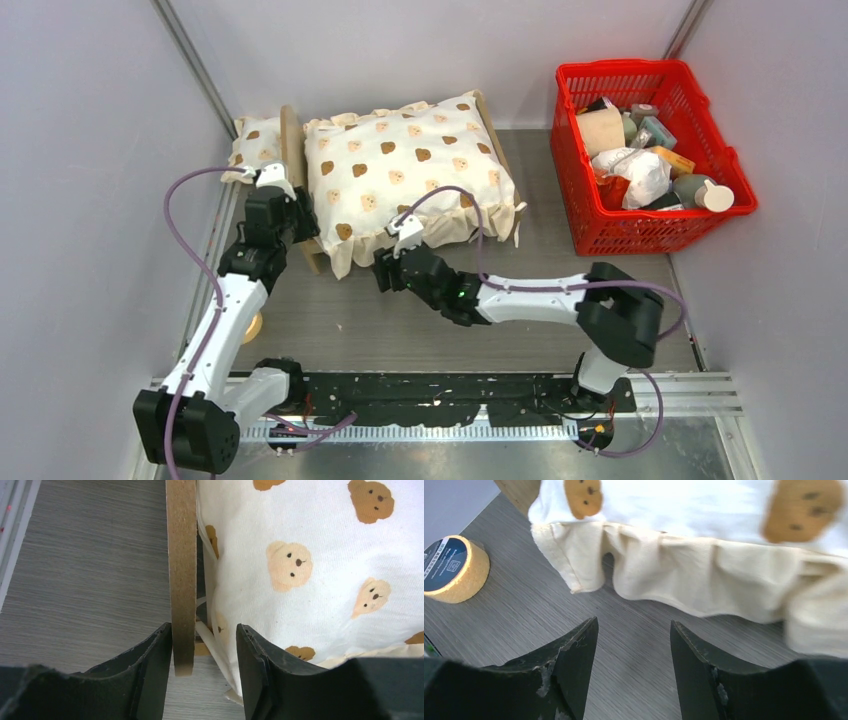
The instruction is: Set up the pet bed
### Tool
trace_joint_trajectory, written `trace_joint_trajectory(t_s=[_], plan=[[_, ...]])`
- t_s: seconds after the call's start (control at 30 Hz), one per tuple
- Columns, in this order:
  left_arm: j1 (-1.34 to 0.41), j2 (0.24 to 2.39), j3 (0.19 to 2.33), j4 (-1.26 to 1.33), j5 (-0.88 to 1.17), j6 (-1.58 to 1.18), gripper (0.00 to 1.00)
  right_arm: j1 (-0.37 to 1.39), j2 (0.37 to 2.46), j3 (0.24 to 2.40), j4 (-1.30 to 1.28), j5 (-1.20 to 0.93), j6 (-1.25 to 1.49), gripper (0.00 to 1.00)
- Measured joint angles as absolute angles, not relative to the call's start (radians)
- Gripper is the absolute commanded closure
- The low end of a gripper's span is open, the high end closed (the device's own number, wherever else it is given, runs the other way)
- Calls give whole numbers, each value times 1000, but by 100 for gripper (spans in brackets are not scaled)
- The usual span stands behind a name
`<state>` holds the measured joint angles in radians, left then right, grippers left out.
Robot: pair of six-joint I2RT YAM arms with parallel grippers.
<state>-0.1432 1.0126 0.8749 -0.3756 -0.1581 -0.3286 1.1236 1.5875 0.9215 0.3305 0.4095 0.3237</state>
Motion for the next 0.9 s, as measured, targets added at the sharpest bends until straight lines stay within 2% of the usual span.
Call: trace_joint_trajectory(t_s=[0.07,0.1,0.17,0.27,0.3,0.43,0.5,0.57,0.6,0.63,0.7,0.9], plan=[[-143,1018,875,-376,-156,-326,49,1138,1674,976,360,414,322,38],[-143,1023,875,-375,-156,-325,53,1145,1720,1001,377,417,318,38],[-143,1042,875,-373,-161,-313,68,1156,1794,1041,406,417,310,39],[-136,1079,881,-375,-187,-293,97,1168,1884,1092,429,416,298,38],[-133,1090,890,-380,-185,-284,100,1170,1912,1110,433,417,298,38],[-134,1115,916,-394,-186,-280,100,1173,2004,1184,448,417,298,38],[-134,1116,918,-396,-186,-280,100,1174,2034,1221,447,417,296,42],[-134,1116,920,-399,-186,-281,100,1174,2064,1277,425,419,287,59],[-134,1118,923,-402,-185,-282,100,1174,2079,1313,411,423,277,80],[-134,1119,927,-404,-184,-283,100,1174,2091,1349,398,426,265,91],[-133,1121,929,-408,-181,-284,100,1168,2095,1390,380,439,245,94],[-133,1127,945,-426,-171,-285,99,1135,2063,1415,358,453,194,95]])
